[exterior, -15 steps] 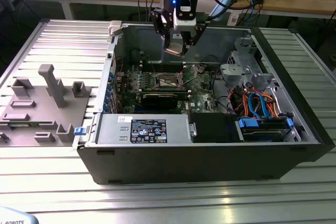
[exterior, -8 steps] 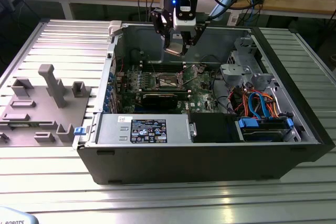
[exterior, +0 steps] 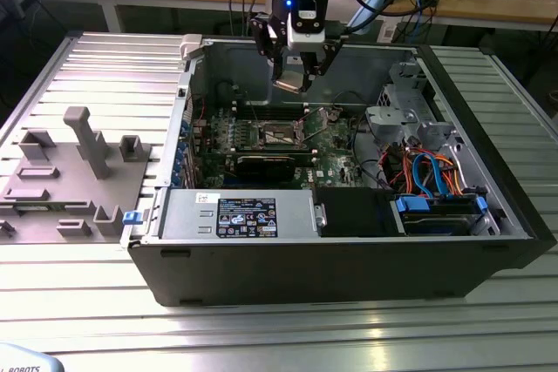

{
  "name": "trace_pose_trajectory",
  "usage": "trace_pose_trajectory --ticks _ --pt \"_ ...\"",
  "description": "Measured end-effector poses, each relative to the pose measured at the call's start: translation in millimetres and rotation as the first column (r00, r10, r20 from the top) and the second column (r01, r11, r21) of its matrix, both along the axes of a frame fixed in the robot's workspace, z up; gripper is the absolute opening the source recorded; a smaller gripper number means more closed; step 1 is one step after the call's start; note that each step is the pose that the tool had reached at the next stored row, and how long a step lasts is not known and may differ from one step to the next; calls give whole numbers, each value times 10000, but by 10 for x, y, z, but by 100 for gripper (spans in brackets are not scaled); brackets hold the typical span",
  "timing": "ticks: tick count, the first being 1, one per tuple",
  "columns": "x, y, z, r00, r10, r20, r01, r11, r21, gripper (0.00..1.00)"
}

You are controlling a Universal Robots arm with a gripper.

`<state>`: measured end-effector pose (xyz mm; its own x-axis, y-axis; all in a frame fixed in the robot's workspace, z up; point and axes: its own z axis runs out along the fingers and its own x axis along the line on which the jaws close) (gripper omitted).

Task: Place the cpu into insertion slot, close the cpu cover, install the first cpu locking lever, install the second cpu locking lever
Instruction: 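Place the cpu into insertion slot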

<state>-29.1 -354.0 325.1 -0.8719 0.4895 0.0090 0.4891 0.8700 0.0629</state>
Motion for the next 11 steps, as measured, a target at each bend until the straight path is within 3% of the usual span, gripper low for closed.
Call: trace_pose_trajectory --ticks 11 --pt "0 0 0 9999 -104 0 104 9999 0 54"
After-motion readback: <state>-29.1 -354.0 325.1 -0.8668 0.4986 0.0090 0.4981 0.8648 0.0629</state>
